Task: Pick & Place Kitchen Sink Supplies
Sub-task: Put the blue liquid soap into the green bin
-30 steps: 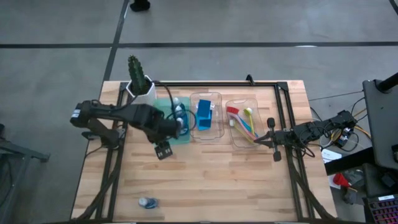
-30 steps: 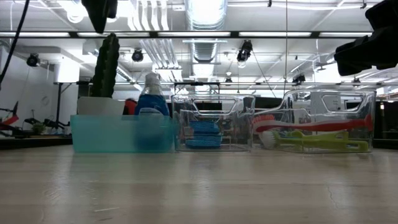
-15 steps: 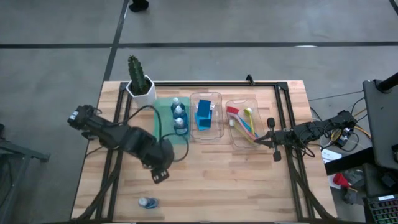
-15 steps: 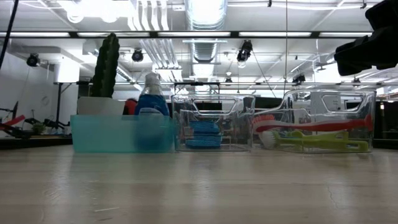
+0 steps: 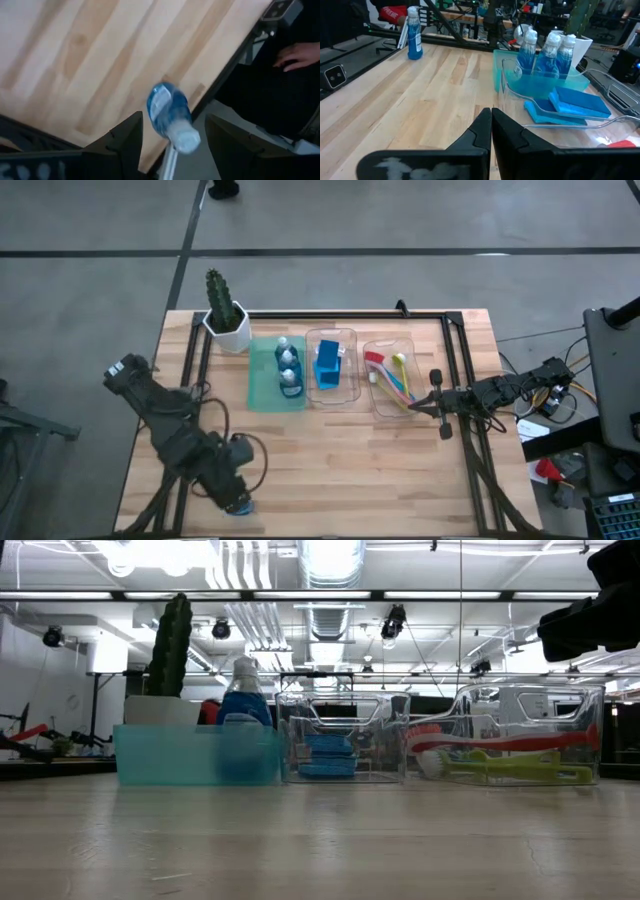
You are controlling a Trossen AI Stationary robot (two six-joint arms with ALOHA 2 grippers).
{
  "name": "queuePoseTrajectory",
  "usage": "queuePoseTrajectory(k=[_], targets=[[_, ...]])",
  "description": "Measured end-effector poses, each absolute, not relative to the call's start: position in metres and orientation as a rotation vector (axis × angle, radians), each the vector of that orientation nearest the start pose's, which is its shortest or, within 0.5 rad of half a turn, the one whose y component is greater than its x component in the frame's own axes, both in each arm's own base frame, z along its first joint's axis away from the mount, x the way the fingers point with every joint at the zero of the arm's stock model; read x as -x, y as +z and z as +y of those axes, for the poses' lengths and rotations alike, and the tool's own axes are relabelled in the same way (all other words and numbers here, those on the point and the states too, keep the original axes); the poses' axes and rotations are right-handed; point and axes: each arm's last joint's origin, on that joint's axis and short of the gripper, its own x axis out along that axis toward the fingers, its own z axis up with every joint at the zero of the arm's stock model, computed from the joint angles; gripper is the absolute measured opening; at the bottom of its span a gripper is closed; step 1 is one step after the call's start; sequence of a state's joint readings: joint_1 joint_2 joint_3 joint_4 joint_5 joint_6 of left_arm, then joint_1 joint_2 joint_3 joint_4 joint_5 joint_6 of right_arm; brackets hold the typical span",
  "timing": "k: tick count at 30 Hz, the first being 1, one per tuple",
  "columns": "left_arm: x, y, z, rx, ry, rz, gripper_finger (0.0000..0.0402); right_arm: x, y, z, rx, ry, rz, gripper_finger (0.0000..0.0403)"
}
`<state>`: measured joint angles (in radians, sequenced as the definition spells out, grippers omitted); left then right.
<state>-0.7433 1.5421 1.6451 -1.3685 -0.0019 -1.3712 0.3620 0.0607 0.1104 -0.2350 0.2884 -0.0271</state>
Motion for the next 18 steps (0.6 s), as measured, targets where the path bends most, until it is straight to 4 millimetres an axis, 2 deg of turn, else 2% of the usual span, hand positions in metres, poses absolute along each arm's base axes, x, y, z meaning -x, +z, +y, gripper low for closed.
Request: queuePoseTrajectory(k=[8, 18], targets=[[-0.189, 0.350, -0.218, 0.724, 0.233, 1.315, 0.0195, -0.089, 0.174, 0.025, 0.086, 0.076, 0.175, 0.0008], [-0.180, 0.331, -0.230, 0.635, 0.219, 1.331, 0.0174, -0.089, 0.174, 0.025, 0.086, 0.075, 0.175, 0.0008]])
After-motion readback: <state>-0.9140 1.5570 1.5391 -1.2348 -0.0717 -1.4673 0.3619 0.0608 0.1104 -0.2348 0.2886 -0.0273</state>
